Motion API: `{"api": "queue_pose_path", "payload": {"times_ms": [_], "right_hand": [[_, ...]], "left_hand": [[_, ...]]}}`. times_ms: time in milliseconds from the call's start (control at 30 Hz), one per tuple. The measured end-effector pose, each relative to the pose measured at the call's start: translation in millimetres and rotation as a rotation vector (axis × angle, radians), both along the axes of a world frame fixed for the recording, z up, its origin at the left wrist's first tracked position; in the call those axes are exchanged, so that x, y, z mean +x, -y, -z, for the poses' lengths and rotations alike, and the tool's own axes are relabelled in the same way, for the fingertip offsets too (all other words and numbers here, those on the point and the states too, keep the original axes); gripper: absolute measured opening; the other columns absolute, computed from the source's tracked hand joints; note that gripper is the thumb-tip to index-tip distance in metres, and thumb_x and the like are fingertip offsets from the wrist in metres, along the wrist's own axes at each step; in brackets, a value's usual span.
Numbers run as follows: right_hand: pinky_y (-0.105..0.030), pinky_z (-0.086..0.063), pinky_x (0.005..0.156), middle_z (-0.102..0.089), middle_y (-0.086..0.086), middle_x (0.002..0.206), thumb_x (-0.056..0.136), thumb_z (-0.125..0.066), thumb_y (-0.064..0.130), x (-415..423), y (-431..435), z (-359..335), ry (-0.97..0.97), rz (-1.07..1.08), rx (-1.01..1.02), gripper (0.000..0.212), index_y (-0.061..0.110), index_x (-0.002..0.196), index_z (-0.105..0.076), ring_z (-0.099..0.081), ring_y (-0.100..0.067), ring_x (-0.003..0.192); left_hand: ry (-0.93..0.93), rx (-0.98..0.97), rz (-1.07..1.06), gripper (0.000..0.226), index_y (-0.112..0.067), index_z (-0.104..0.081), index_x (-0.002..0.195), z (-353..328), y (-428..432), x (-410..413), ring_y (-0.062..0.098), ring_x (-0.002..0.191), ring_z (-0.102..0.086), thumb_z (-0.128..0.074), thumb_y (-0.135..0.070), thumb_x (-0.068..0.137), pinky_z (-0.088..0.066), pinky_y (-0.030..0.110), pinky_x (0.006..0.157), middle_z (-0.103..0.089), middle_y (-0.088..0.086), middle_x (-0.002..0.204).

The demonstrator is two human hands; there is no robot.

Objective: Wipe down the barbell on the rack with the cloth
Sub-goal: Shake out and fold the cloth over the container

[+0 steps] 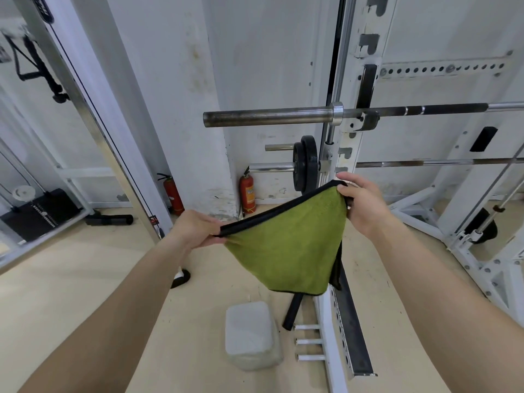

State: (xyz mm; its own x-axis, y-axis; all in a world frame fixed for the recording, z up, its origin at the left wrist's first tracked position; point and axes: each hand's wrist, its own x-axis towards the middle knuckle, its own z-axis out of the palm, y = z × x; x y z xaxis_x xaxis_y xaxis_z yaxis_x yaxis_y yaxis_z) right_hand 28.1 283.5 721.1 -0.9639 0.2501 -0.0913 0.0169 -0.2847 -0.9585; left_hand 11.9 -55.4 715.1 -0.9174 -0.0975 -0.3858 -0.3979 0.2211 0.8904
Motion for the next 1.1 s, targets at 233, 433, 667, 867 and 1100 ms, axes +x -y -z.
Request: {"api": "queue_pose_path", "payload": {"times_ms": [233, 433, 667, 867, 1100], "right_hand": [[-0.031, -0.057, 0.072, -0.066, -0.005, 0.087, 0.095, -0.053, -0.004, 5.3, 11.8, -5.1, -0.048, -0.182, -0.174, 0.029, 0.016, 0.109, -0.069, -0.065, -0.017, 0.075], [-0.029, -0.057, 0.064, -0.069, -0.003, 0.079, 0.096, -0.051, -0.003, 0.3, 2.8, -9.5, -0.03, -0.115, -0.216, 0.03, 0.016, 0.111, -0.069, -0.067, -0.017, 0.071], [-0.032, -0.056, 0.067, -0.07, -0.003, 0.08, 0.094, -0.053, -0.006, -9.3, -15.5, -9.9, -0.028, -0.116, -0.149, 0.03, 0.017, 0.103, -0.069, -0.067, -0.018, 0.072], [-0.044, -0.058, 0.074, -0.068, -0.014, 0.111, 0.089, -0.065, -0.002, -27.7, -5.9, 14.0, 0.161, 0.191, 0.197, 0.023, 0.021, 0.096, -0.064, -0.066, -0.027, 0.088], [-0.036, -0.058, 0.064, -0.07, -0.011, 0.105, 0.087, -0.071, 0.0, -6.5, 58.0, 17.5, 0.196, 0.004, 0.041, 0.032, 0.015, 0.112, -0.059, -0.072, -0.018, 0.07]], "left_hand": [[-0.046, -0.051, -0.089, 0.014, 0.0, -0.072, 0.092, 13.9, -2.9, -4.5, 0.018, 0.066, -0.067, -0.059, 0.005, 0.088, -0.06, 0.022, 0.059, -0.065, 0.01, 0.094], [-0.219, -0.067, 0.129, 0.021, -0.007, -0.076, 0.09, 10.2, -1.1, -4.1, 0.02, 0.088, -0.069, -0.06, 0.006, 0.085, -0.059, 0.021, 0.079, -0.073, 0.01, 0.1], [-0.467, -0.41, 0.302, 0.015, -0.021, -0.068, 0.088, 9.3, 5.1, -12.3, 0.016, 0.065, -0.065, -0.079, -0.014, 0.082, -0.057, 0.034, 0.069, -0.072, 0.006, 0.08], [-0.54, -0.686, 0.19, 0.012, -0.022, -0.075, 0.095, 6.2, -7.1, -26.7, 0.009, 0.078, -0.061, -0.064, -0.027, 0.093, -0.045, 0.025, 0.069, -0.072, -0.009, 0.085], [0.017, 0.334, -0.009, 0.009, -0.003, -0.061, 0.092, -1.6, -69.4, -12.6, 0.021, 0.057, -0.068, -0.066, 0.004, 0.088, -0.057, 0.022, 0.05, -0.061, 0.017, 0.088]]}}
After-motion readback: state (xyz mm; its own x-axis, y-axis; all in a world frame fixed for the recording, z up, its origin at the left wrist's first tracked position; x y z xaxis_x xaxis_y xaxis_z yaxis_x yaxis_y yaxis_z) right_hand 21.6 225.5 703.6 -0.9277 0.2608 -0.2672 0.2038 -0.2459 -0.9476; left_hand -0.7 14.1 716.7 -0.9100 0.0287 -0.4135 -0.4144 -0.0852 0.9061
